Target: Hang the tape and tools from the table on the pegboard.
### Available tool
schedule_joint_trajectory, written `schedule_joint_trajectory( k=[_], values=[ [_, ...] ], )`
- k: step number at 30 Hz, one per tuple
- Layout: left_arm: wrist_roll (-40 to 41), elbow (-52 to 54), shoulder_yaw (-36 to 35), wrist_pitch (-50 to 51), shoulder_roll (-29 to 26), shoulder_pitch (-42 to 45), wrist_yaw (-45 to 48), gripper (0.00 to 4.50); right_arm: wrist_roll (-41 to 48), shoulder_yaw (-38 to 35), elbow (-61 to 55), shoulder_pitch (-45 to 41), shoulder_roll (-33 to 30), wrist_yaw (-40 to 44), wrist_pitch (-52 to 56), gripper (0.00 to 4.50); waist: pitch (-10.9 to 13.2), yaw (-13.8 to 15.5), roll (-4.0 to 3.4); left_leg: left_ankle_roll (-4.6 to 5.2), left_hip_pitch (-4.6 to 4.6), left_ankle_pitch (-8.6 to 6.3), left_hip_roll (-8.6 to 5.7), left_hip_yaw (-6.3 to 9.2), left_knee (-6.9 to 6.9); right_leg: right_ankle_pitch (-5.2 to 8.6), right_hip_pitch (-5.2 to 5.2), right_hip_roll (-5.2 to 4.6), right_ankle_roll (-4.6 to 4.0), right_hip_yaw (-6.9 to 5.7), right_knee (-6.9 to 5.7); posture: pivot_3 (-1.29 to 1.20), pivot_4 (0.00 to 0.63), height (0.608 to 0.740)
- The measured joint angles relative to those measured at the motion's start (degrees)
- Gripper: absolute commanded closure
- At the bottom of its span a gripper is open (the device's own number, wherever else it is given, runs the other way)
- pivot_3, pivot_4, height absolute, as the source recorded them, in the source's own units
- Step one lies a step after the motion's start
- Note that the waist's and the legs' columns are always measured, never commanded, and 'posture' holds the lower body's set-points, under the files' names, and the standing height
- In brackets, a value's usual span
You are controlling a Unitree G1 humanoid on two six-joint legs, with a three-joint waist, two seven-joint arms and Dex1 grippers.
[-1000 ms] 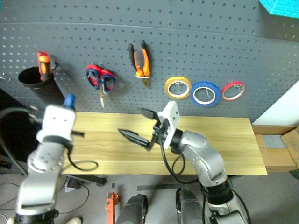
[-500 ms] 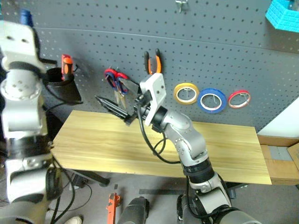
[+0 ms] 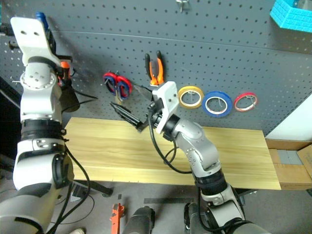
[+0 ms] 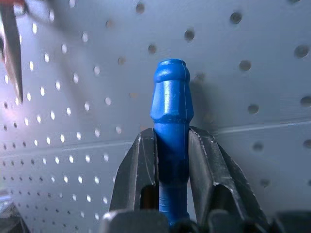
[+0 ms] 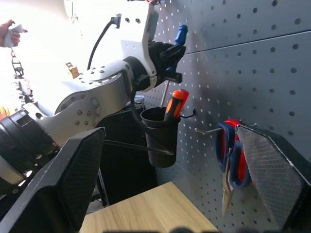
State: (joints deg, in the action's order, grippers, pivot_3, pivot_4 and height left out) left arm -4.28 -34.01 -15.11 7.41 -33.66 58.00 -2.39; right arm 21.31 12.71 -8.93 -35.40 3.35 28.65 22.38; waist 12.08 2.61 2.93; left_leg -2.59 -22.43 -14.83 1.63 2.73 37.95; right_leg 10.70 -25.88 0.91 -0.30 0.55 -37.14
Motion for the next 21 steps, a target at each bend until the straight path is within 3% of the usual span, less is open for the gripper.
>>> schedule_joint_trajectory(
  k=[8, 20, 21],
  values=[
    [3.14, 6.55, -2.43, 6.67, 0.23, -6.71, -1.27, 3.99, 0.02, 0.27, -0.01, 0.21, -0.82, 0.0, 0.18, 0.0, 0.0, 0.04, 0.0, 0.0, -0.06, 0.0, -0.02, 0.04, 0.01, 0.0, 0.0, -0.02, 0.0, -0.02, 0.04, 0.16, 0.156, 0.74],
    [5.5, 12.57, -3.89, 12.65, 1.55, -9.32, -2.95, 0.05, 0.01, 0.87, -0.01, 0.54, -2.29, 0.05, 0.49, 0.0, 0.0, 0.07, 0.0, 0.0, 0.02, 0.01, 0.0, 0.08, 0.03, 0.0, 0.05, -0.04, -0.01, -0.04, -0.01, 0.15, 0.155, 0.74],
    [5.61, 13.02, -4.0, 12.92, 1.55, -9.45, -3.08, 0.02, 0.02, 0.87, -0.01, 0.59, -2.41, 0.05, 0.52, 0.0, 0.0, 0.07, 0.0, 0.0, 0.02, 0.01, 0.0, 0.08, 0.03, 0.0, 0.05, -0.04, -0.01, -0.04, -0.01, 0.15, 0.154, 0.74]
  ],
)
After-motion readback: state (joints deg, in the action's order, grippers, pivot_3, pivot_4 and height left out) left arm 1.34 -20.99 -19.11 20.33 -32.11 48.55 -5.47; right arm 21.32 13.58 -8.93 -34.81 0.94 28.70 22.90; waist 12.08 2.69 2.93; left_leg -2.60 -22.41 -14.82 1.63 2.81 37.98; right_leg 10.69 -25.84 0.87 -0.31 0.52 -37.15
